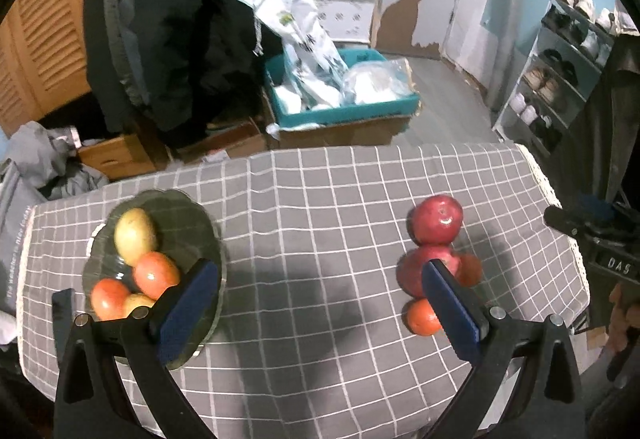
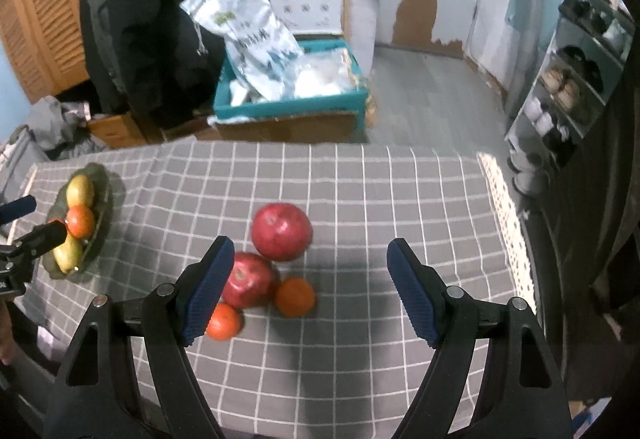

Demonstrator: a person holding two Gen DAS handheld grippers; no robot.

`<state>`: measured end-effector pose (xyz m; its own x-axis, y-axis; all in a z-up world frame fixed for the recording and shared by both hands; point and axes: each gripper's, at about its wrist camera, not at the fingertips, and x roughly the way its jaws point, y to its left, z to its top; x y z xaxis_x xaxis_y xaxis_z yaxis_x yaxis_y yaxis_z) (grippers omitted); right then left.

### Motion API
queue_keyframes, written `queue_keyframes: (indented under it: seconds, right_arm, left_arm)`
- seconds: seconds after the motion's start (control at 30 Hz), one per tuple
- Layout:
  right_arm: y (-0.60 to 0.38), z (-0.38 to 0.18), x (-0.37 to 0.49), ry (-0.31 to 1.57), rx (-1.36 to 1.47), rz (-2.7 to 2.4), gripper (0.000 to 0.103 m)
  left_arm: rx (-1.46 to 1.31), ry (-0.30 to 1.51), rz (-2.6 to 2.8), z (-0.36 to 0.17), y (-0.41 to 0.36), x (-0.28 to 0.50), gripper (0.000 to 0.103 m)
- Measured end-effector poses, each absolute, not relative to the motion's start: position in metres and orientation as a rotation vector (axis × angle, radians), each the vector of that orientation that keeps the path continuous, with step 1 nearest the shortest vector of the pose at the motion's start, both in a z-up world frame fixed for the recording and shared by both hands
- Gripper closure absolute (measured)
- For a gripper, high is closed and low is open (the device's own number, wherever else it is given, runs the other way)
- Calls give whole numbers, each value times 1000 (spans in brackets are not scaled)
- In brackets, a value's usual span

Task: Organize fruits
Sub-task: 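Move both tools down onto the red apples and tangerines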

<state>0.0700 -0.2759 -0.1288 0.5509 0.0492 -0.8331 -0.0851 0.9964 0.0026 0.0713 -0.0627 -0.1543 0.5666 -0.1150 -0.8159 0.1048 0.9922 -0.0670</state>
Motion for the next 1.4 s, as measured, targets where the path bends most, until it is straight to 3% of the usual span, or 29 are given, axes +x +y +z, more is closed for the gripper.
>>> queue_keyframes:
  seconds: [0.67,1.0,1.4]
  right_arm:
    - [-278,-230,79,1206,-54,163,24]
    - [-278,-255,84,1242,-41,188,24]
    - [-276,-272,93,1266,-53,226,35]
  left_arm:
    - [59,1089,-190,-234,-117,91,1]
    - [57,1128,-197,-258,-126,97,1]
    - [40,1161,-209,-273,-130,103,1]
